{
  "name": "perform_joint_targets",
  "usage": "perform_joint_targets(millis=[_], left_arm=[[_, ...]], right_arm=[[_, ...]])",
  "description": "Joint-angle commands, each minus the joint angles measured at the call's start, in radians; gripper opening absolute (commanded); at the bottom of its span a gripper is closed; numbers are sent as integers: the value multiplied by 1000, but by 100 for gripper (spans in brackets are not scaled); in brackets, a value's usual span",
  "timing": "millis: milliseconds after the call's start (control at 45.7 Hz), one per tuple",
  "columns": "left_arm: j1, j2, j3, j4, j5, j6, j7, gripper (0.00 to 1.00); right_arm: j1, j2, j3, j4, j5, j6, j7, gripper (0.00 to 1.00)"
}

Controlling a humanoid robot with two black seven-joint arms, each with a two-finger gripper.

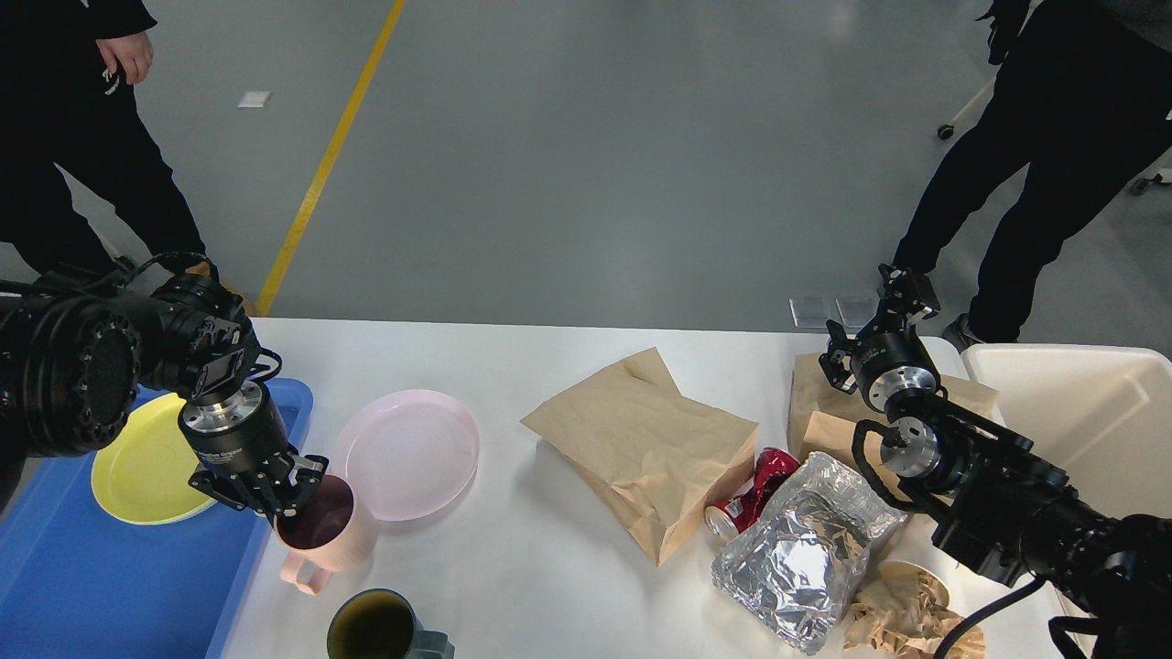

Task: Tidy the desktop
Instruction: 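Lower the left gripper and grasp the pink mug, then carry the pink mug onto the blue tray and release it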

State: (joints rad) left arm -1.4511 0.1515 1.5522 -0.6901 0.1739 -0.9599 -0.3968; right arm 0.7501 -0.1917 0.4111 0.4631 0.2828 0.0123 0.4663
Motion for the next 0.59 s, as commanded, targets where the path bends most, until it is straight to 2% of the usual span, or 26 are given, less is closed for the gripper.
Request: perform_joint_targets(millis=[0,197,437,568], left_arm=[[-29,39,0,-22,3,0,3,0],[-48,135,2,-42,6,0,3,0],[-29,370,-7,-16,6,0,3,0],[-12,439,-11,3,4,0,1,0]], right_arm=[[0,0,0,0,1,0,0,100],[0,0,0,0,1,0,0,100],[0,0,0,0,1,0,0,100],[0,0,0,0,1,0,0,100]])
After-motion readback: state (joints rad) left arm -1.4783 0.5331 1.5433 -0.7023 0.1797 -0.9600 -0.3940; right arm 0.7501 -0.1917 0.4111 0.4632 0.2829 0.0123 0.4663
